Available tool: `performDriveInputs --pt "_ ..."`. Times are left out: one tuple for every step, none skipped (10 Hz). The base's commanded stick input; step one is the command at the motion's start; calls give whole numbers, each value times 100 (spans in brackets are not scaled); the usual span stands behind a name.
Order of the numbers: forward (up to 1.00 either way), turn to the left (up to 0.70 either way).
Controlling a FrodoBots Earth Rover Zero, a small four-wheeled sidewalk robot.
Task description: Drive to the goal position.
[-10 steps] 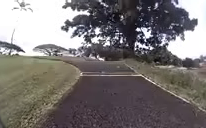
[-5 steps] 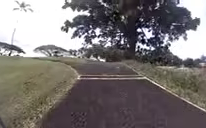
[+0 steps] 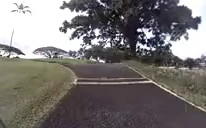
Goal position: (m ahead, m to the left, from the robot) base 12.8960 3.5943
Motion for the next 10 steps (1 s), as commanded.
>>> performDriveInputs --pt "85 0" --pt "85 0" --pt "85 0" --pt "85 0" --pt "85 0" --pt "85 0" --pt "85 0" --pt "85 0" --pt "85 0" --pt "85 0"
